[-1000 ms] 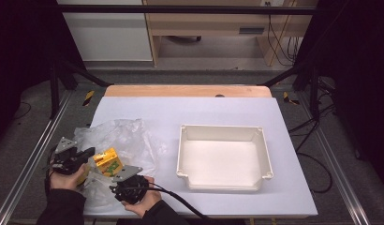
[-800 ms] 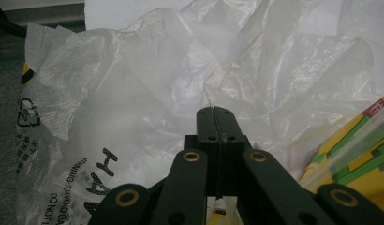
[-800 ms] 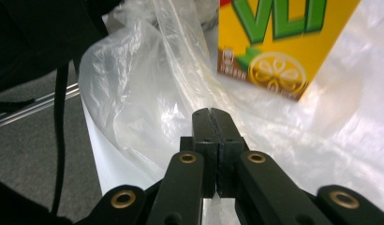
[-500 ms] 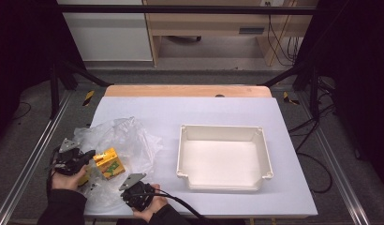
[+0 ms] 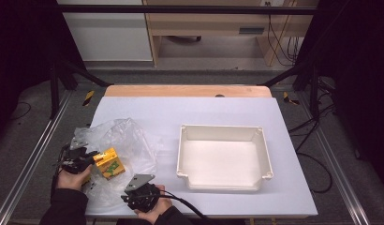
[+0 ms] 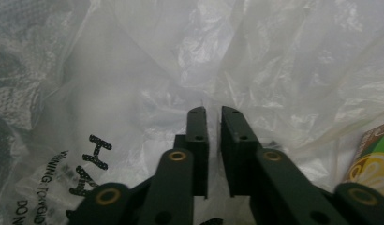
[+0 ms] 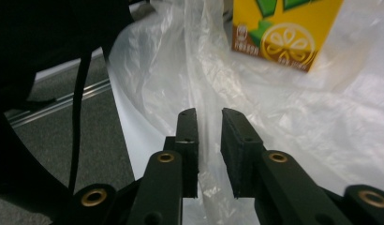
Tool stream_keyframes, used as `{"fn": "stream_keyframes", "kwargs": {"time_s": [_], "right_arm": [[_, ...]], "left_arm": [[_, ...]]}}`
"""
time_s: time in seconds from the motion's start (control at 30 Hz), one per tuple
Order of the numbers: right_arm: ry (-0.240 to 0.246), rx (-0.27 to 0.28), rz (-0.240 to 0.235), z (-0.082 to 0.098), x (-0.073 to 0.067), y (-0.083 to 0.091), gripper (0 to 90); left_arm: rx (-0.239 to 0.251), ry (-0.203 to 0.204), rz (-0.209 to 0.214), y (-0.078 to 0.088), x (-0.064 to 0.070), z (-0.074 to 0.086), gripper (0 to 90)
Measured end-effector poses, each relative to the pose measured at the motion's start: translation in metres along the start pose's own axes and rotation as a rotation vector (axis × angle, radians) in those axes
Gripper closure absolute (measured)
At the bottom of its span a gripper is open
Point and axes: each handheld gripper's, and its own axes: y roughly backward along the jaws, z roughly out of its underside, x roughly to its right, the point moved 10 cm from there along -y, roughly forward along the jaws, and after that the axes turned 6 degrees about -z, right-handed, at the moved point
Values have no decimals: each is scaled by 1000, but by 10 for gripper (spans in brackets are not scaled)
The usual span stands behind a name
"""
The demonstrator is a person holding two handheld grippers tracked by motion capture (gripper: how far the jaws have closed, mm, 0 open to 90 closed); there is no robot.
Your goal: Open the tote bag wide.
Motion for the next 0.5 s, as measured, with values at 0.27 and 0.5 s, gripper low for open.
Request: {"fn": "stream_keyframes", "kwargs": {"time_s": [0.27, 0.5], "right_arm": [[-12, 120, 11, -20, 6, 26, 647], [-4, 164, 11, -32, 7, 39, 624]], "left_arm": [[108, 144, 71, 29, -7, -15, 504], [173, 172, 85, 57, -7, -23, 443]]}}
